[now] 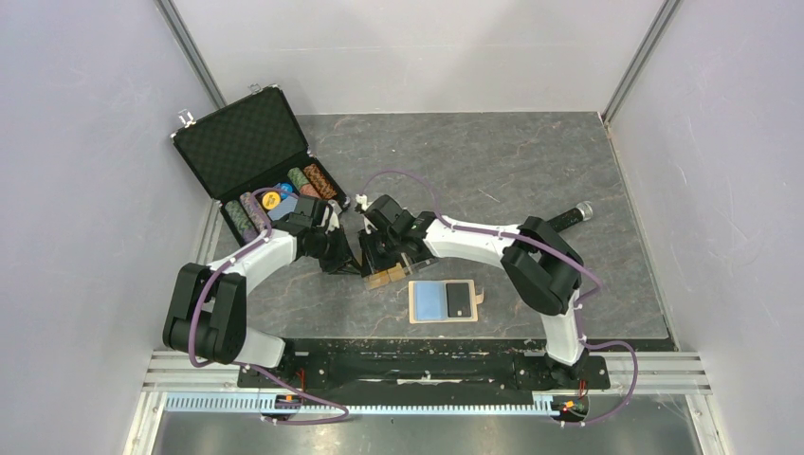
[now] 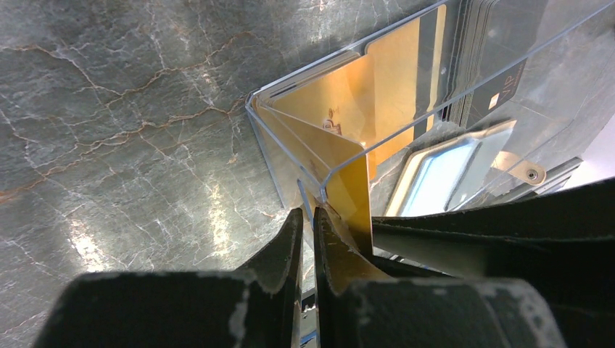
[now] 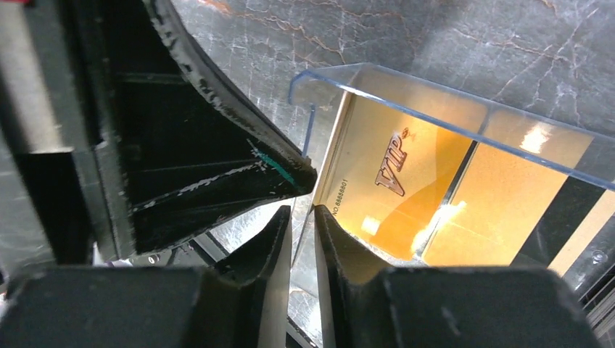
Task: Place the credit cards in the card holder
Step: Pick up the credit card from the storage box.
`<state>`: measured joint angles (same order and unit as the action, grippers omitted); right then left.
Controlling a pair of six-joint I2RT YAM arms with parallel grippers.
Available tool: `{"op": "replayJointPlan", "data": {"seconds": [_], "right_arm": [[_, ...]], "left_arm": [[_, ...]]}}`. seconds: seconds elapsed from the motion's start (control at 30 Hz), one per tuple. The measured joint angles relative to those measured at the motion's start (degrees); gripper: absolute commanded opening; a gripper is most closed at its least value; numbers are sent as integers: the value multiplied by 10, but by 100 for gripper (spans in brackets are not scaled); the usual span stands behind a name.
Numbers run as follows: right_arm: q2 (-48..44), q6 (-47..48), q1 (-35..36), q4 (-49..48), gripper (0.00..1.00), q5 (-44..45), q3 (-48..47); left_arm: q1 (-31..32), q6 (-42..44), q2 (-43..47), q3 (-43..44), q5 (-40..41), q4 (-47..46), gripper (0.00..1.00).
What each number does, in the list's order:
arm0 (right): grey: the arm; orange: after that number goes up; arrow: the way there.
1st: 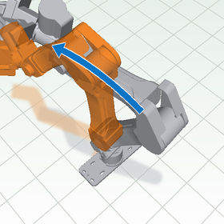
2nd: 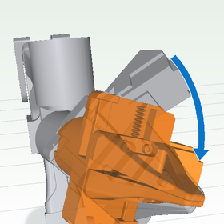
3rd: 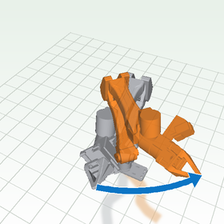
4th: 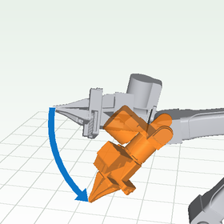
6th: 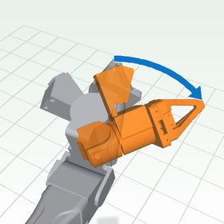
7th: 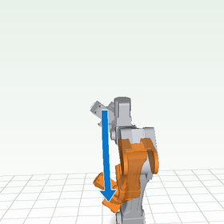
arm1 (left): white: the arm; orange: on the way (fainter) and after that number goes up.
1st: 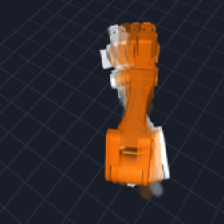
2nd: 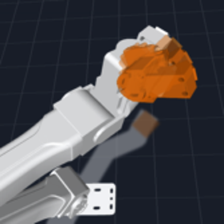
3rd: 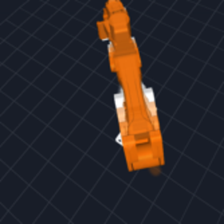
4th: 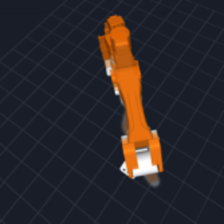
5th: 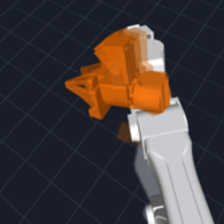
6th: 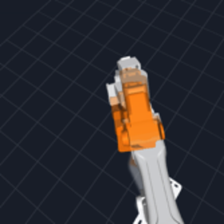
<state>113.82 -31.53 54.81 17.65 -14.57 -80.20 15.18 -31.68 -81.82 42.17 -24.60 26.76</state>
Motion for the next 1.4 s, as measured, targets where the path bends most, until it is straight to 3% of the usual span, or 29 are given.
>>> {"op": "replayJointPlan", "data": {"seconds": [0.1, 0.53, 0.87, 0.9, 1.0, 1.1, 1.2, 1.4], "right_arm": [[6, 0, -1, 3, 0, 3, 0], [-10, 1, -5, 37, 0, 32, 0], [-155, -2, -17, 32, 0, 56, 36], [-171, -3, -20, 28, 0, 55, 49], [-209, -9, -30, 19, 0, 56, 92], [-249, -20, -45, 0, 0, 54, 159], [-297, -35, -64, -16, 0, 54, 236], [-399, -56, -111, -41, 0, 45, 350]], "left_arm": [[0, 0, 0, 0, 0, 0, 7], [-7, 0, 5, 6, 18, 15, 2], [-83, 13, 46, 9, 93, 83, 3], [-88, 14, 50, 9, 101, 91, 5], [-93, 15, 60, 9, 118, 110, 36], [-93, 25, 70, 12, 123, 122, 53], [-93, 35, 89, 23, 127, 141, 58], [-93, 39, 158, 50, 144, 170, 57]]}}
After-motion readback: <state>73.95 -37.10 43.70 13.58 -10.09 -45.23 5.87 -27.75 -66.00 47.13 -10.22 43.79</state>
